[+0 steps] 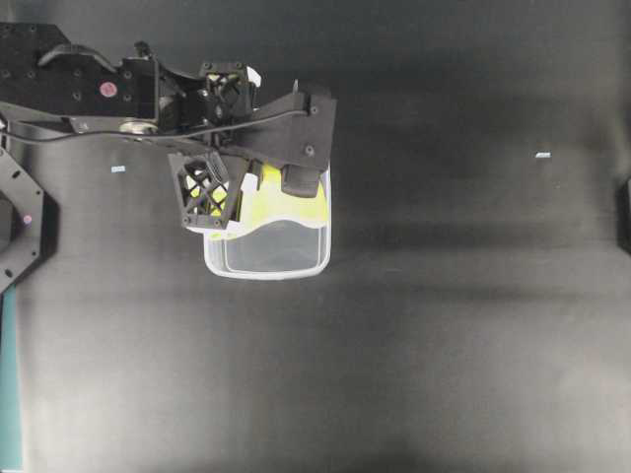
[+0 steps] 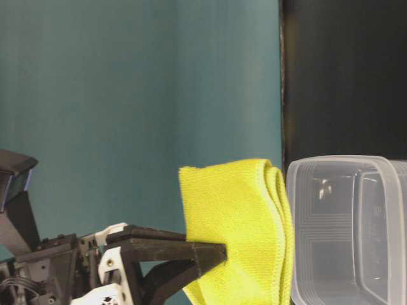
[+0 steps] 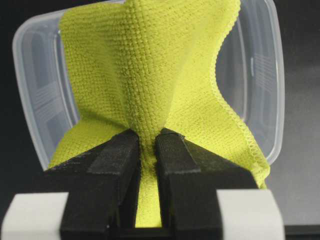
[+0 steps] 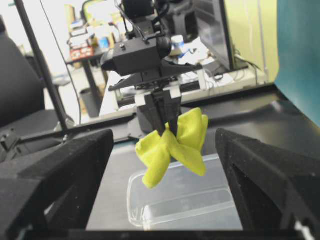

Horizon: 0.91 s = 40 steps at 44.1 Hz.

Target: Place the yellow towel into the container with the left arm.

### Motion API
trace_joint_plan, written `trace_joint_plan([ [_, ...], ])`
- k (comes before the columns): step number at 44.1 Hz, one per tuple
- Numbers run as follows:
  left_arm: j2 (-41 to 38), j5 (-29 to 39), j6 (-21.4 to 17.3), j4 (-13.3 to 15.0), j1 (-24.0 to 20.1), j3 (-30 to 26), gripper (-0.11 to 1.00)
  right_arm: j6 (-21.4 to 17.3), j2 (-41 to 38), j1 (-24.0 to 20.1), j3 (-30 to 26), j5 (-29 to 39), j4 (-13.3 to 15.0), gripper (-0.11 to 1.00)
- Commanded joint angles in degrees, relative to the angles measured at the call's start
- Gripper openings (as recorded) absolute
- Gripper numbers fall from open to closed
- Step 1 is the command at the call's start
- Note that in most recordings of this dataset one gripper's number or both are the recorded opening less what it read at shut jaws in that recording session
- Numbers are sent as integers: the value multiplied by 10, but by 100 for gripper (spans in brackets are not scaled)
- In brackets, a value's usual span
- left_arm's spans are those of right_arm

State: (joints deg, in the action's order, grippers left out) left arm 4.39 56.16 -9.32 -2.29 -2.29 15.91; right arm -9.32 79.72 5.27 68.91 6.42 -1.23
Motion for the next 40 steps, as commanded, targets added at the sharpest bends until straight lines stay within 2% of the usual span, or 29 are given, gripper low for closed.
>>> trace_joint_plan([
  [1, 4, -12, -1, -2, 1, 1, 7, 0, -11, 2, -3, -6, -1, 80],
  [16, 1, -54, 8, -2, -2, 45, 9, -2, -11, 2, -4, -7, -2, 80],
  [17, 0, -54, 9, -2, -2, 47, 12, -2, -11, 2, -4, -8, -2, 80],
  [21, -2, -57, 11, -2, -2, 51, 35, -2, -10, 2, -4, -8, -2, 79],
  [27, 1, -85, 23, -2, 0, 46, 78, -2, -11, 2, -4, -5, -2, 79],
  [29, 3, -98, 26, -2, 0, 46, 85, -2, -11, 2, -4, -5, -2, 79],
  [32, 13, -112, 32, -2, 0, 46, 90, -2, -11, 1, -4, -5, -2, 79],
  [36, 44, -108, 35, -2, 2, 50, 85, -1, -9, 2, -4, -5, -2, 79],
  [40, 86, -101, 40, -2, 6, 54, 86, -1, -9, 2, -4, -5, -1, 79],
])
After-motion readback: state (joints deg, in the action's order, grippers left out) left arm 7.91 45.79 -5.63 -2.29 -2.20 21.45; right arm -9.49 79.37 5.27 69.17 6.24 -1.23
